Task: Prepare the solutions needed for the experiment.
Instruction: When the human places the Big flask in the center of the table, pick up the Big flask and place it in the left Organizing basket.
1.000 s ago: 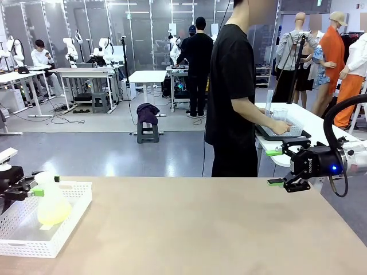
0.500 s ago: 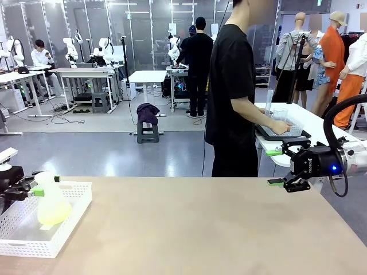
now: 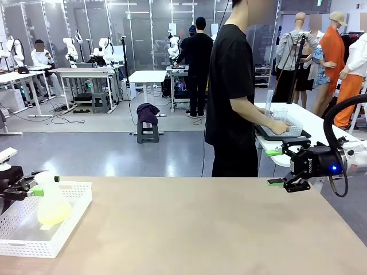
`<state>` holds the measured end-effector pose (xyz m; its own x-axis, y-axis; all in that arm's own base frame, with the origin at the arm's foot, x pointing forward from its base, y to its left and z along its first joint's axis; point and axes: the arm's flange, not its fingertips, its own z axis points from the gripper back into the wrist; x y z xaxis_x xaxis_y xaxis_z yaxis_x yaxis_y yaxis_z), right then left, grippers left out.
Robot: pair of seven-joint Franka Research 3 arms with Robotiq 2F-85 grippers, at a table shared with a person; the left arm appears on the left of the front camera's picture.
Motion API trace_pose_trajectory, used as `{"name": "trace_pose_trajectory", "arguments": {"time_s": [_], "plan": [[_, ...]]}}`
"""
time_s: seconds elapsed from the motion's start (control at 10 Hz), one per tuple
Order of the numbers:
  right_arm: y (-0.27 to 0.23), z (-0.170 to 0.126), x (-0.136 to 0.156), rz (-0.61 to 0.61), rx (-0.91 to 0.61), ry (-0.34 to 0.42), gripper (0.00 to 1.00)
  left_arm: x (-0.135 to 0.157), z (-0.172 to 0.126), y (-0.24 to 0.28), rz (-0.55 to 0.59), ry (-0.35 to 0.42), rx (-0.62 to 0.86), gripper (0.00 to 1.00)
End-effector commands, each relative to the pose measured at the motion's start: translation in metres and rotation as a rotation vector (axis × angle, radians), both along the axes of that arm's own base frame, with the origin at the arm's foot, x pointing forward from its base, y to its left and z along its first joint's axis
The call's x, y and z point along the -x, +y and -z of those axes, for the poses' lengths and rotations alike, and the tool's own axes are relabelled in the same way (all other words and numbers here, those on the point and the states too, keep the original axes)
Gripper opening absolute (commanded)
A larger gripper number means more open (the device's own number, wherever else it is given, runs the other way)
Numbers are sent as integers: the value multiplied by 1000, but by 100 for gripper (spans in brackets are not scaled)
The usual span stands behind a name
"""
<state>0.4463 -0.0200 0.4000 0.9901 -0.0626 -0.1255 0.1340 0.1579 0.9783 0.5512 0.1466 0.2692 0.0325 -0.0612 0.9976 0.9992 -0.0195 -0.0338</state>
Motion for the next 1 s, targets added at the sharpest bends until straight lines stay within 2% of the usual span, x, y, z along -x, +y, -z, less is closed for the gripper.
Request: {"name": "trace_pose_trajectory", "arguments": {"time_s": [0.0,0.2,0.3,0.6,0.7,0.8,0.9], "plan": [[-1,-1,2,-6,4,-2,92,4,-7,31,-48,-9,-41,100],[-1,-1,2,-6,4,-2,92,15,-11,66,-106,8,-45,100],[-1,-1,2,-6,4,-2,92,19,-13,79,-92,18,-35,100],[-1,-1,2,-6,4,-2,92,37,-41,100,-109,184,-136,100],[-1,-1,2,-6,4,-2,92,41,-53,103,-79,313,-156,100],[-1,-1,2,-6,4,-2,92,44,-65,108,-72,489,-130,100],[-1,-1,2,-6,4,-2,92,46,-74,112,-57,600,-119,100]]}}
